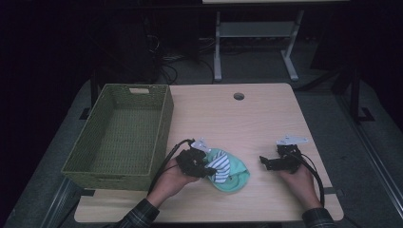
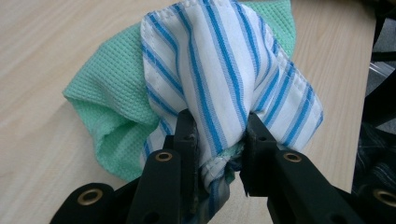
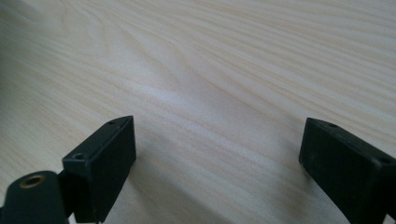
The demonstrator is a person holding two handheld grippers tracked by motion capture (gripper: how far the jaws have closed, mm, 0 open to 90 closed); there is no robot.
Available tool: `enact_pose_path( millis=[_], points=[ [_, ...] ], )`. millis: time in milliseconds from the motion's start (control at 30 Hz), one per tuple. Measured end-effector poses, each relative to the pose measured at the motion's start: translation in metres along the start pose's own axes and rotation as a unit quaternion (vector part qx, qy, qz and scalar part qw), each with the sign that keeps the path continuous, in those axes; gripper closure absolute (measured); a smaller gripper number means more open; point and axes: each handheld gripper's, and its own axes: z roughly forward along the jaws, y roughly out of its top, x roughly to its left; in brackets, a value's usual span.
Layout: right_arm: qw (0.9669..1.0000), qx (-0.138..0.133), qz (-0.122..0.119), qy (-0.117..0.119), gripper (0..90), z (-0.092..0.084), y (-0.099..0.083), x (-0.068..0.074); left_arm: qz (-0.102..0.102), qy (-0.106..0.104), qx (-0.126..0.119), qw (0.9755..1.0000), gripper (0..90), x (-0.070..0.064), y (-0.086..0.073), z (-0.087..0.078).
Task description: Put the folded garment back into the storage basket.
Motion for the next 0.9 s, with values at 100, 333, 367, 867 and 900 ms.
enact_pose_path(
  millis=[100,333,367,867,900],
  points=[
    [1.0,0.0,0.0,0.0,10.4,0.0,0.0,0.0,-0.008,0.001,-0.012,0.9999,71.3,0.0,0.004,-0.007],
    [1.0,0.0,-0.001,-0.001,10.5,0.0,0.0,0.0,-0.003,0.001,-0.023,0.9997,71.3,0.003,0.017,-0.028],
    [1.0,0.0,0.0,-0.001,10.4,0.0,0.0,0.0,-0.004,0.002,-0.025,0.9997,71.3,0.004,0.019,-0.032],
    [1.0,0.0,-0.001,-0.002,10.2,0.0,0.0,0.0,-0.009,0.009,-0.045,0.9989,71.1,0.021,0.036,-0.074],
    [1.0,0.0,-0.001,-0.002,10.2,0.0,0.0,0.0,-0.008,0.013,-0.047,0.9988,71.2,0.023,0.036,-0.078]
  ],
)
